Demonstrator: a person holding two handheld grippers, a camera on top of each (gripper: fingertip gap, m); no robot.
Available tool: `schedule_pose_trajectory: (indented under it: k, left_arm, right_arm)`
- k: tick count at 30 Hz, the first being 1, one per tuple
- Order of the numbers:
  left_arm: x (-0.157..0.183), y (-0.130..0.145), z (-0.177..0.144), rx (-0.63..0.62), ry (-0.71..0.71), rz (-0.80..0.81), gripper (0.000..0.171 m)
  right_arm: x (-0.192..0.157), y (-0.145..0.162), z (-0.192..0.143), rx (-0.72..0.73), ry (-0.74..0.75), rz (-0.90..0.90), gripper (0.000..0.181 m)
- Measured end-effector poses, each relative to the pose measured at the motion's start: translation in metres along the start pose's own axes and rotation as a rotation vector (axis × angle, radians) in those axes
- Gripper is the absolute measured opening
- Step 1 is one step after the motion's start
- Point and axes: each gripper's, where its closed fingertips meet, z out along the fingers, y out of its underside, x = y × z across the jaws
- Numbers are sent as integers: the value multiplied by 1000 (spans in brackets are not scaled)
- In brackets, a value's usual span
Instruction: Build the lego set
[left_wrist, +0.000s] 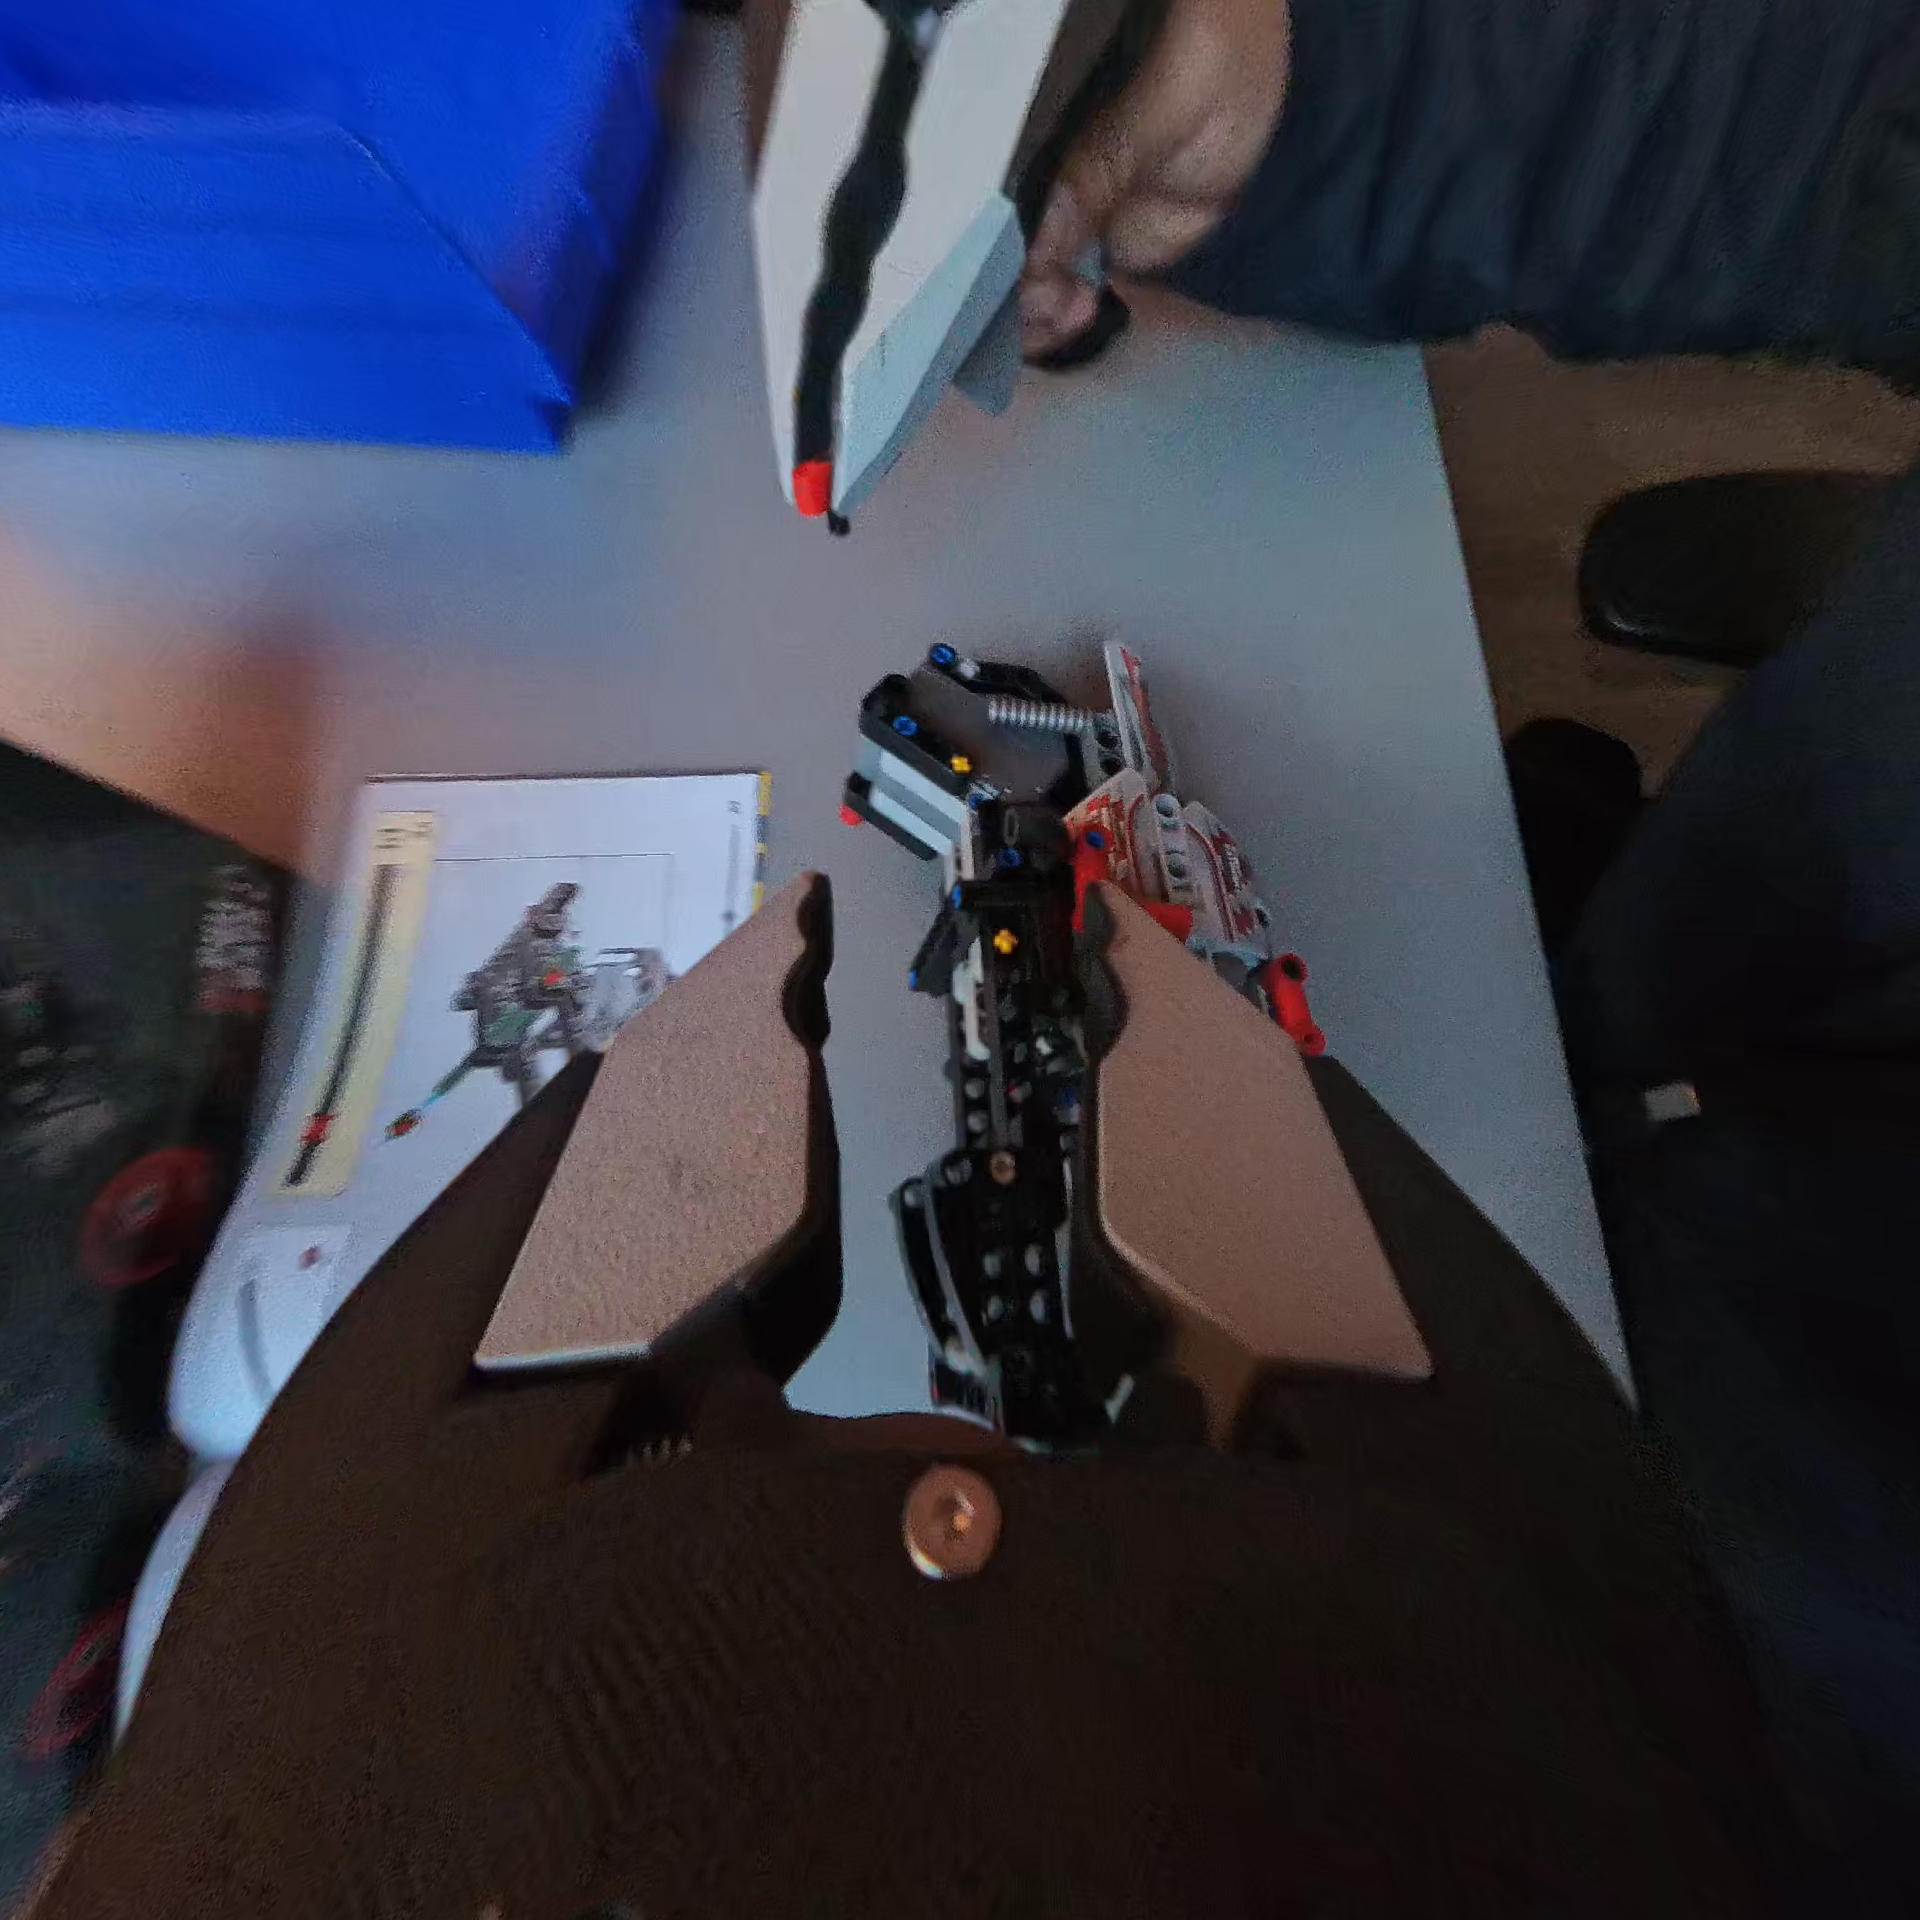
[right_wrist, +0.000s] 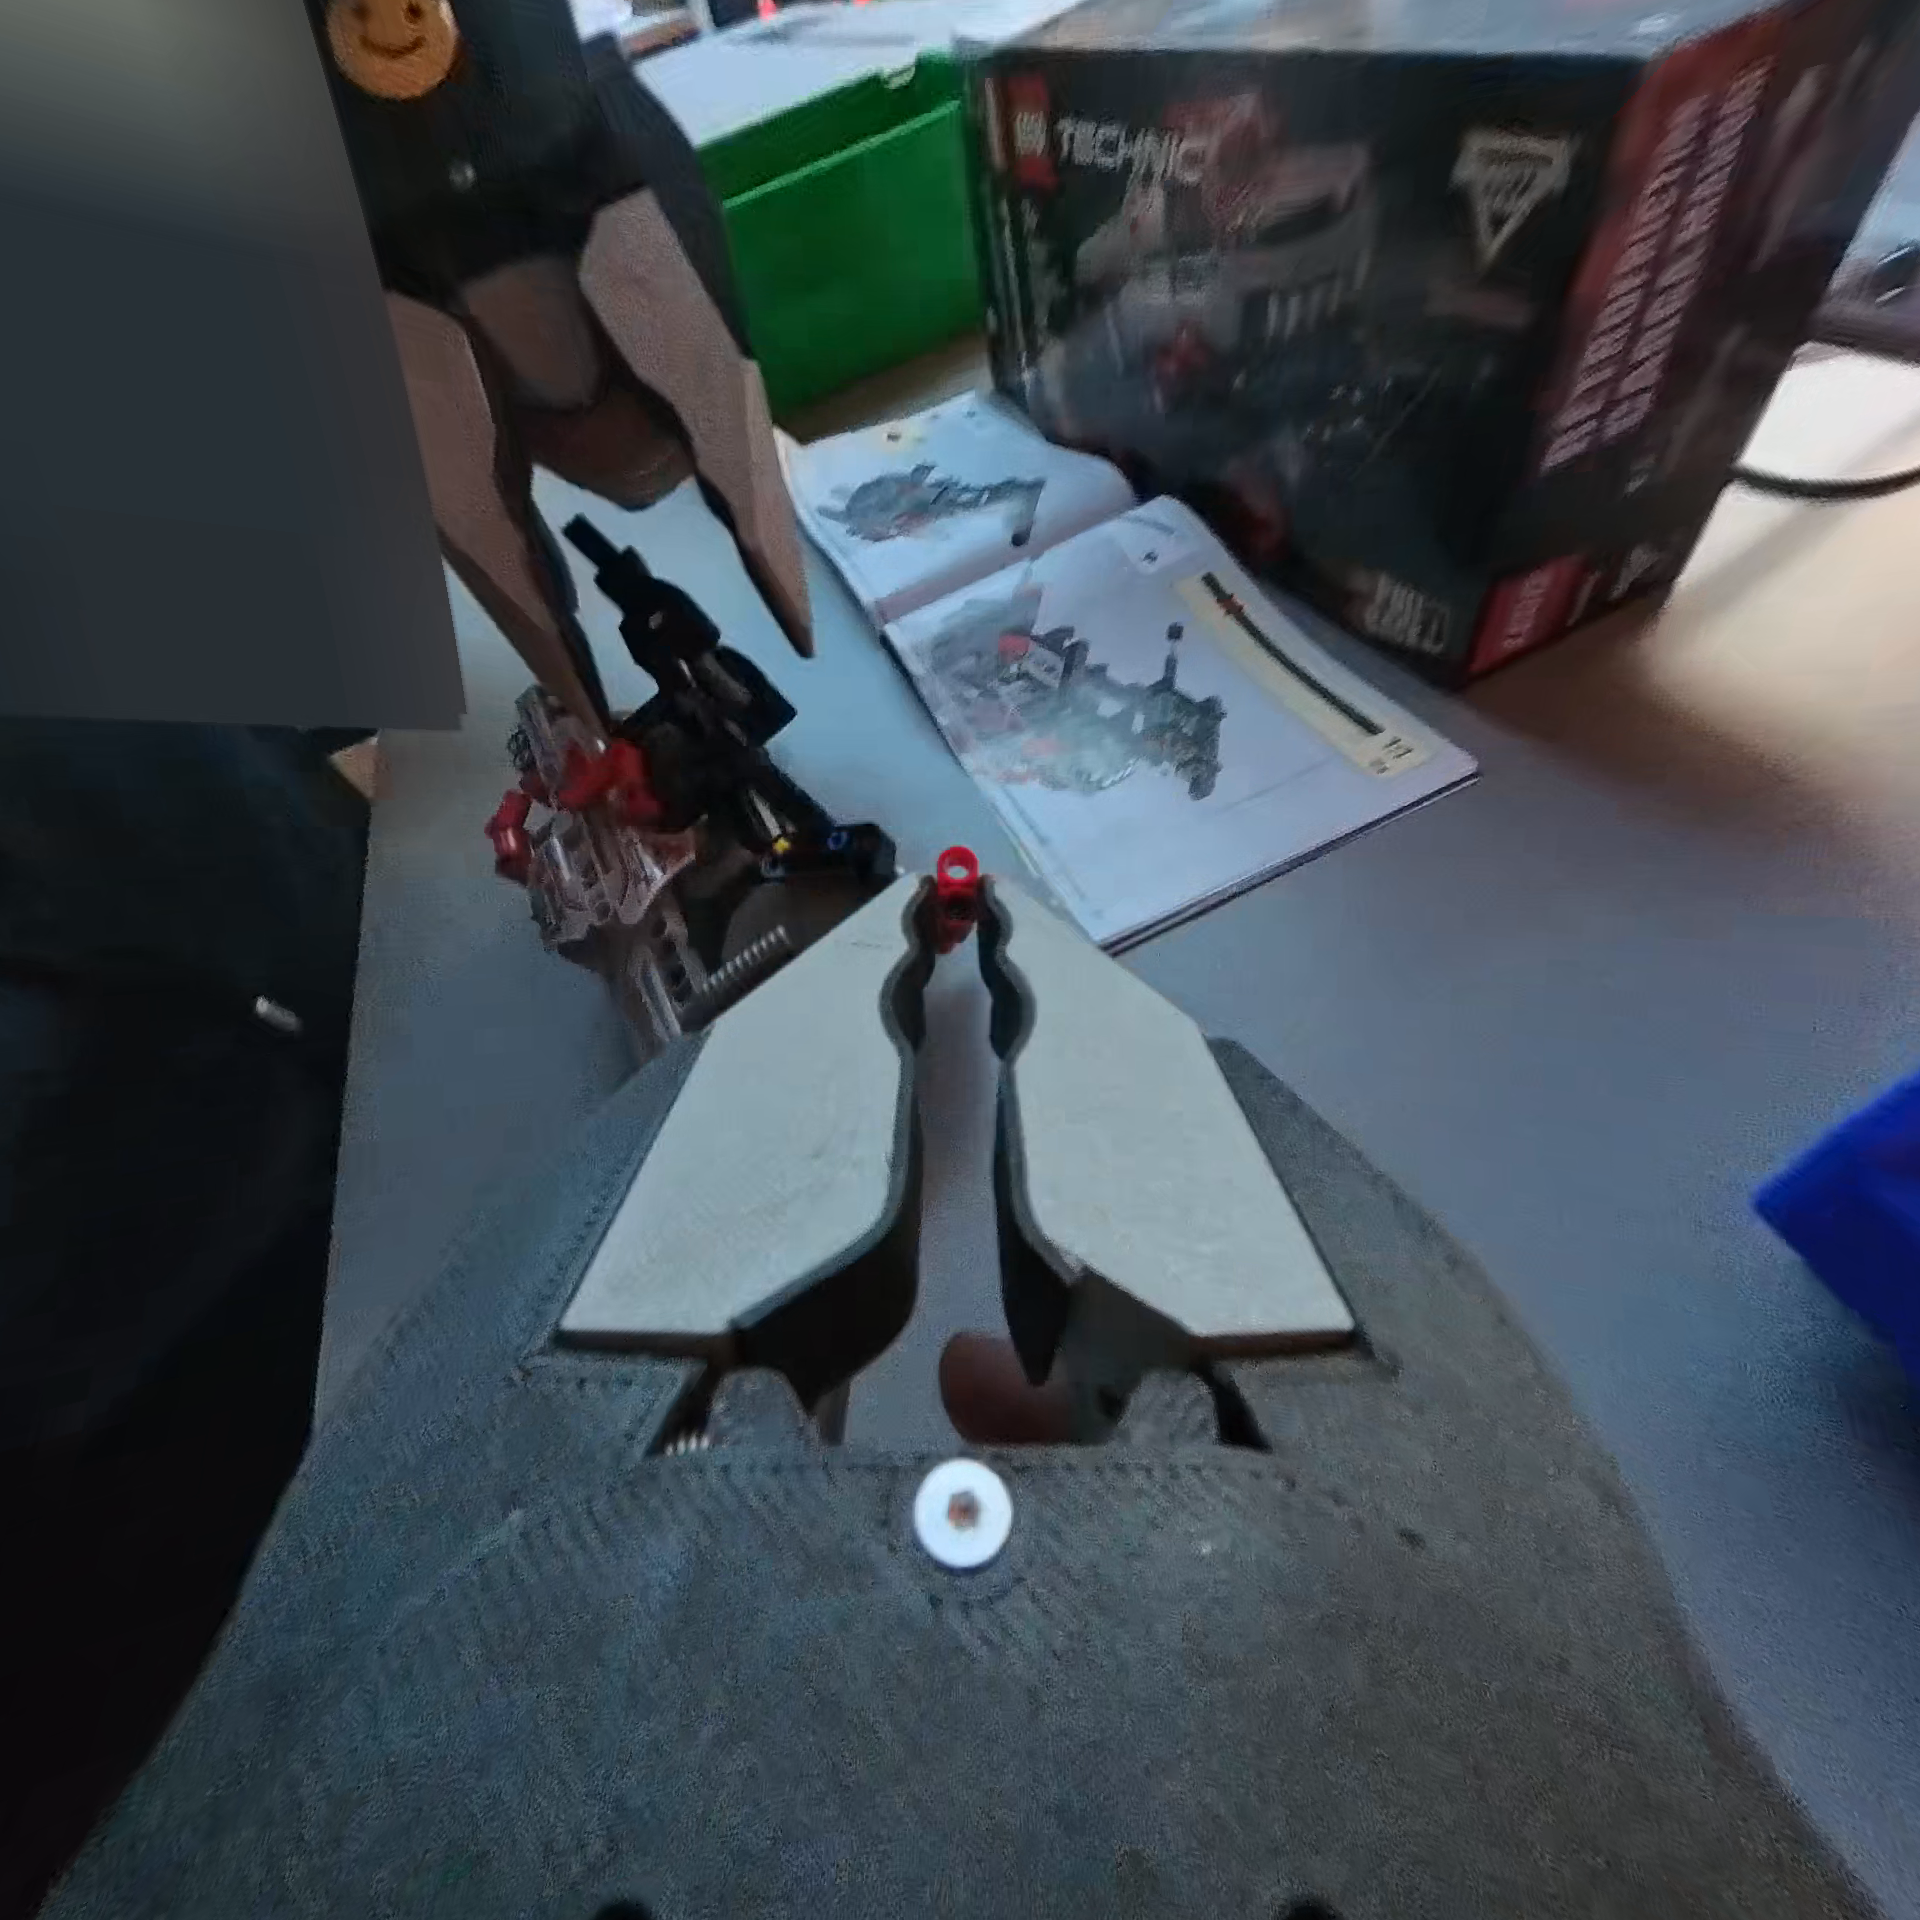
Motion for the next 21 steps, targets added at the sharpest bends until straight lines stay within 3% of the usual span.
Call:
schedule_pose_trajectory:
  k: [4, 7, 15, 21]
  left_arm:
    - [9, 8, 26, -103, 201, -56, 58]
    - [23, 9, 27, -100, 363, -52, 37]
    - [22, 15, 20, -20, 379, -59, 37]
    - [29, 19, 14, -4, 375, 41, 35]
  right_arm:
    - [-16, 10, 12, -14, -212, 90, 3]
    - [-22, 20, 15, -44, -291, 128, 3]
    - [-31, 10, 3, 42, -235, -109, 3]
    - [-43, 12, 7, 37, -271, -119, 3]
